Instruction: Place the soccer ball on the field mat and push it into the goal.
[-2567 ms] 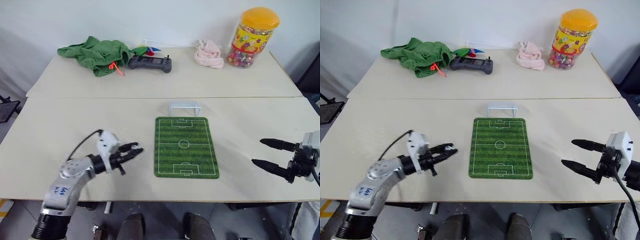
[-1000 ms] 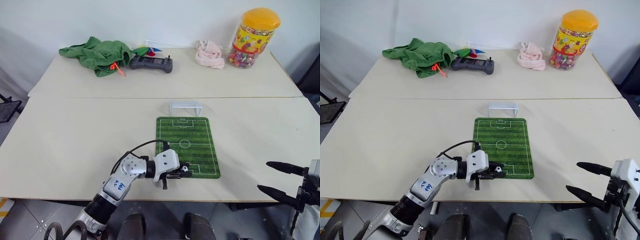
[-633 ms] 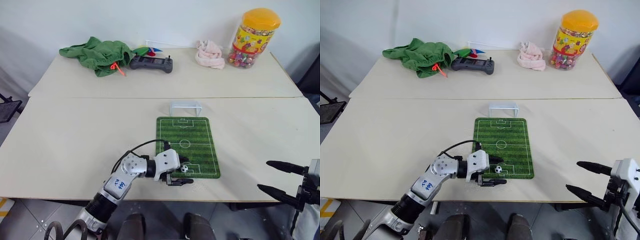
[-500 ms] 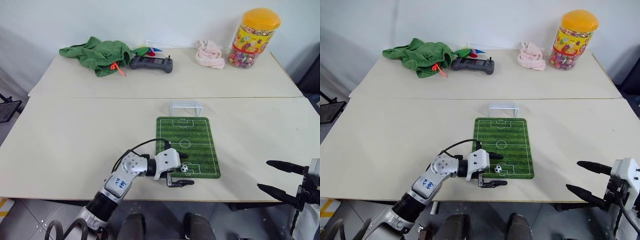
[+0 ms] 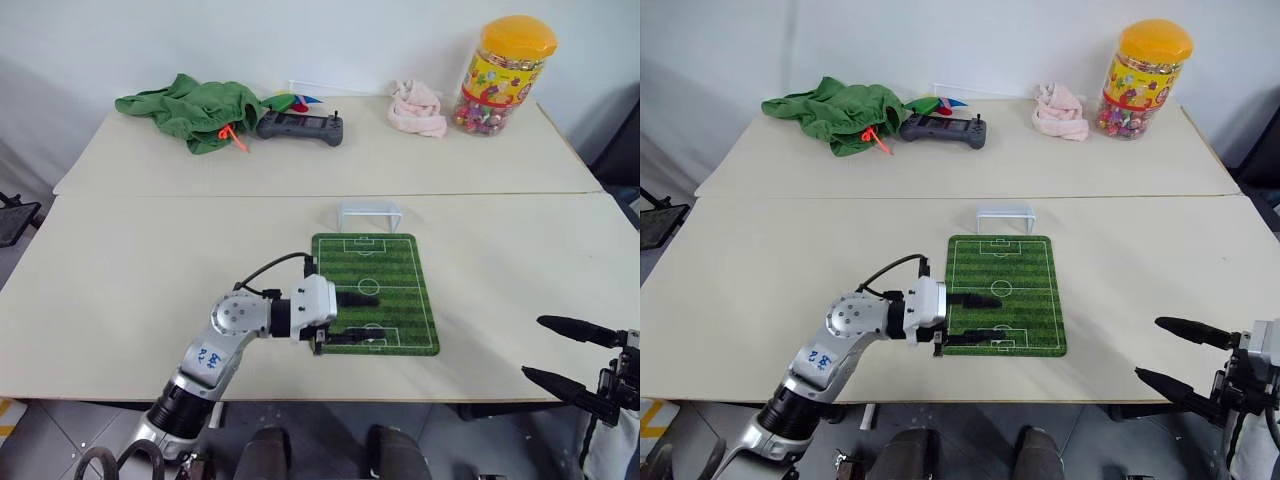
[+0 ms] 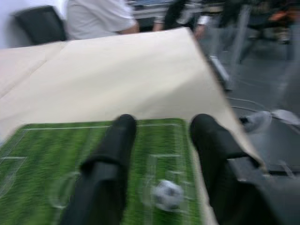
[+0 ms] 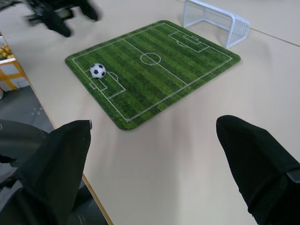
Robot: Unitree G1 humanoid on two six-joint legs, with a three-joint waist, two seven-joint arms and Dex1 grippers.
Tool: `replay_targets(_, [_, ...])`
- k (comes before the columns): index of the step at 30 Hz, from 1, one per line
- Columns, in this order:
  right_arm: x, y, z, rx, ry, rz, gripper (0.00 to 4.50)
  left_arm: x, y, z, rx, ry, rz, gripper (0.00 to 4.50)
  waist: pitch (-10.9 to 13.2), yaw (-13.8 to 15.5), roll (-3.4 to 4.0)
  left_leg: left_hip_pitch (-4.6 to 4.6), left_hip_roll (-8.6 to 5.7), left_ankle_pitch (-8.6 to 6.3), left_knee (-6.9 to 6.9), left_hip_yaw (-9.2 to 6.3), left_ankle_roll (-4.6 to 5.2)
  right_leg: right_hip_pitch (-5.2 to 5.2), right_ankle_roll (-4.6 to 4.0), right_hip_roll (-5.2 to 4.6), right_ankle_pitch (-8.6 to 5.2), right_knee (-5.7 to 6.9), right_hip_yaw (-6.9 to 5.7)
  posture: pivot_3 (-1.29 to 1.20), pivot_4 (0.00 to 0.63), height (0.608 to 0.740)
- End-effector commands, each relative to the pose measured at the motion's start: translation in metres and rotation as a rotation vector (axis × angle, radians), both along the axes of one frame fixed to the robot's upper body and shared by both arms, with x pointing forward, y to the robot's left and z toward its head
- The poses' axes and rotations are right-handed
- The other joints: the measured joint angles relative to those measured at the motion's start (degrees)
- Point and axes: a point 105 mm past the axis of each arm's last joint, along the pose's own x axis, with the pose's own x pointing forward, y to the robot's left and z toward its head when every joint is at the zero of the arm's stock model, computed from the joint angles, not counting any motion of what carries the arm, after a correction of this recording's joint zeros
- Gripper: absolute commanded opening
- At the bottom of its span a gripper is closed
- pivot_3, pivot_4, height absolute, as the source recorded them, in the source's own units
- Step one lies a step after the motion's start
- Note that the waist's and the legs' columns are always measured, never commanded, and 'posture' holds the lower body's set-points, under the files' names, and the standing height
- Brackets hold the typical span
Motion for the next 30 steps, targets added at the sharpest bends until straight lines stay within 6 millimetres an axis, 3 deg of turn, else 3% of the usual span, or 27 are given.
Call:
replay_targets(1, [-0.002,-0.001,-0.001,-0.006,-0.018,-0.03,4.5,-0.017,-0.004,0.003,0.012,0.003,-0.089,0.69,0.0,0.02,0.0,0.0,0.0,-0.01,0.01,0.0,0.01,0.0,0.0,0.0,0.0,0.0,0.0,0.0,0.15,0.74])
replay_targets(3, [-0.003,-0.001,-0.003,-0.006,-0.012,-0.043,4.5,-0.017,-0.008,-0.005,0.046,0.017,-0.095,0.04,0.0,0.25,0.0,-0.02,0.0,-0.02,0.06,0.0,0.04,0.02,0.0,-0.01,0.0,0.0,0.01,0.0,0.15,0.74])
replay_targets(12, [-0.008,-0.001,-0.007,-0.013,-0.008,-0.093,4.5,0.002,-0.026,-0.033,0.136,0.023,-0.049,0.01,0.0,0.82,0.0,-0.04,0.0,-0.06,0.05,0.01,0.07,-0.02,0.0,0.0,0.01,-0.04,0.02,0.0,0.15,0.74])
replay_targets(16, [-0.01,-0.001,-0.008,-0.013,-0.011,-0.117,4.5,0.03,-0.033,-0.039,0.17,-0.018,0.059,0.01,0.0,1.14,0.0,-0.04,0.0,-0.07,0.09,0.02,0.08,-0.01,-0.01,0.0,0.02,-0.04,0.02,0.0,0.15,0.74])
replay_targets(21, [-0.01,-0.001,-0.01,-0.011,-0.015,-0.134,4.5,0.072,-0.048,-0.012,0.058,-0.105,0.231,0.01,0.01,1.48,-0.02,-0.23,-0.01,-0.12,0.22,0.0,0.18,-0.08,0.06,0.0,0.08,-0.12,0.01,0.0,0.15,0.74])
replay_targets(24, [-0.008,-0.001,-0.011,-0.008,-0.024,-0.146,4.5,0.095,-0.053,0.021,-0.06,-0.16,0.337,0.01,0.01,1.48,-0.02,-0.33,-0.01,-0.12,0.21,0.0,0.18,-0.13,0.1,0.0,0.11,-0.18,-0.01,0.0,0.15,0.74])
replay_targets(26, [-0.006,0.0,-0.011,-0.007,-0.029,-0.15,4.5,0.102,-0.051,0.034,-0.113,-0.182,0.367,0.01,0.01,1.45,-0.02,-0.37,-0.02,-0.12,0.21,0.0,0.18,-0.15,0.13,0.0,0.13,-0.21,-0.01,0.0,0.15,0.74])
replay_targets(30, [-0.002,-0.001,-0.013,-0.005,-0.037,-0.156,4.5,0.101,-0.043,0.04,-0.141,-0.172,0.376,0.01,0.0,1.17,-0.01,-0.34,-0.02,-0.11,0.18,0.03,0.16,-0.15,0.15,0.0,0.15,-0.21,-0.01,0.0,0.15,0.74])
